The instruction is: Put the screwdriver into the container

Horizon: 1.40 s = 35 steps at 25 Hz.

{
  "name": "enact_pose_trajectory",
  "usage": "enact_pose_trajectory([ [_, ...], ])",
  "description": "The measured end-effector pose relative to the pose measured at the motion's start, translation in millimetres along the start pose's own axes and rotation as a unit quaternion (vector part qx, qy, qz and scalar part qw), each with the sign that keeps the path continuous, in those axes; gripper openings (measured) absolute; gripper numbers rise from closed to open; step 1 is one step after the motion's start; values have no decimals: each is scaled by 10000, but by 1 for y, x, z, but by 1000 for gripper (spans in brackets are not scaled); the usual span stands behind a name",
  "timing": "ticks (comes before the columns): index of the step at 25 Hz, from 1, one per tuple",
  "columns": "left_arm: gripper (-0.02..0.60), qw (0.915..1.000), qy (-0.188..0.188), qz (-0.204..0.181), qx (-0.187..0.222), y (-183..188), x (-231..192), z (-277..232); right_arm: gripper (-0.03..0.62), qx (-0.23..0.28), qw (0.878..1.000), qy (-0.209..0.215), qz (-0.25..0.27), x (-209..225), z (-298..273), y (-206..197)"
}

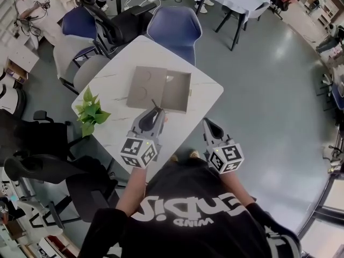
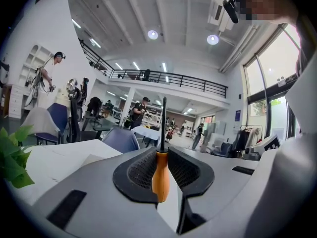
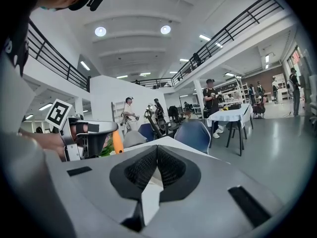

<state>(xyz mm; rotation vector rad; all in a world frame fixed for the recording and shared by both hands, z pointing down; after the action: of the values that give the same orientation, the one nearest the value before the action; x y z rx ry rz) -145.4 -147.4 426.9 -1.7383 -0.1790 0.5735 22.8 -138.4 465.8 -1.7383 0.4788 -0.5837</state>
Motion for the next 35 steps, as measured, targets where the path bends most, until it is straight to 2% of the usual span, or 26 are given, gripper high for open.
enact_pose_trajectory([
  [7,83,9996,-59,-44,-283,-2,-3,-40,12,55,10000,-21,18,22,1,4],
  [18,83,9966,97,23,-814,-35,-25,-85,12,83,9999,-4,-62,39,-3,3],
  [35,83,9847,187,8,-1731,-96,-60,-135,12,63,9998,-131,-106,61,-13,4],
])
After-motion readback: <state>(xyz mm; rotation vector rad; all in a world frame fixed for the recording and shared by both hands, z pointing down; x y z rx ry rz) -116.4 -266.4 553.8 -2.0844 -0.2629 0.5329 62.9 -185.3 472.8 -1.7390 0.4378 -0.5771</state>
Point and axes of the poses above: the fingertips, and each gripper's own axes: z backward along the fingers, x to its right, y out of its top, the point moved 1 cm from there along z, backward along the fingers, and after that the axes turned 3 degrees about z, right-handed, at the moved point
